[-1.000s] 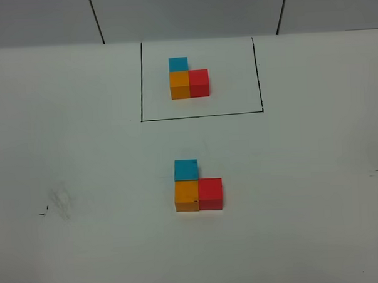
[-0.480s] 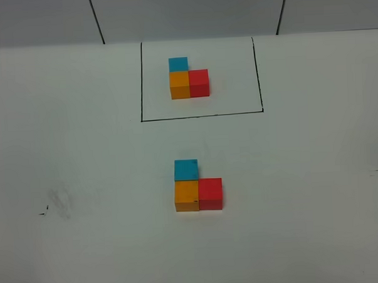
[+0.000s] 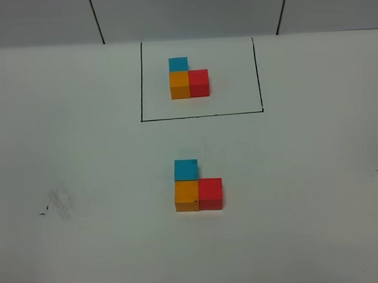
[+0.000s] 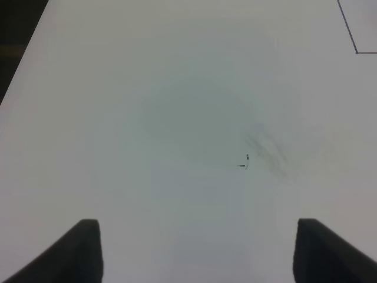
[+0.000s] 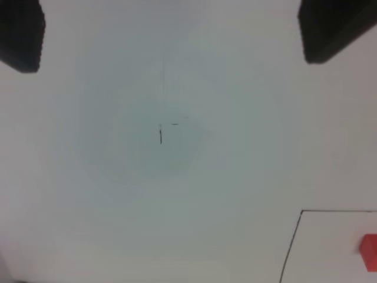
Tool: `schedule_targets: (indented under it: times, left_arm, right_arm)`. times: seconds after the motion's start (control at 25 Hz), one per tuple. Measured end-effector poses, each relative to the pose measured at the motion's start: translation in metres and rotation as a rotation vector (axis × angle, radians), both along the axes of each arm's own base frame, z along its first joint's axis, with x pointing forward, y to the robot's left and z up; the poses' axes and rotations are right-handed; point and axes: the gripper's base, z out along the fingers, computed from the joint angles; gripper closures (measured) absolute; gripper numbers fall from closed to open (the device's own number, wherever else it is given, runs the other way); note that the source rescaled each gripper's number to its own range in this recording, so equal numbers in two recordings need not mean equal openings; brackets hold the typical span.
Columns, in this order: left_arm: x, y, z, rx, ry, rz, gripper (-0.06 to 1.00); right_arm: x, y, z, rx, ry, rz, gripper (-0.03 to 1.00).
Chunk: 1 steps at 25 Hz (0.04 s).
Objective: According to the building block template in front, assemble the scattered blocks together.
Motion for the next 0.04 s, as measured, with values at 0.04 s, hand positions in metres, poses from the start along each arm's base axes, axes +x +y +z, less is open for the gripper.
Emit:
schedule_targets:
  times: [0.04]
  left_arm:
    - [0.0, 0.0, 0.0, 0.0, 0.0, 0.0, 0.27]
  right_arm:
    - [0.0, 0.0, 0.0, 0.0, 0.0, 0.0, 0.12]
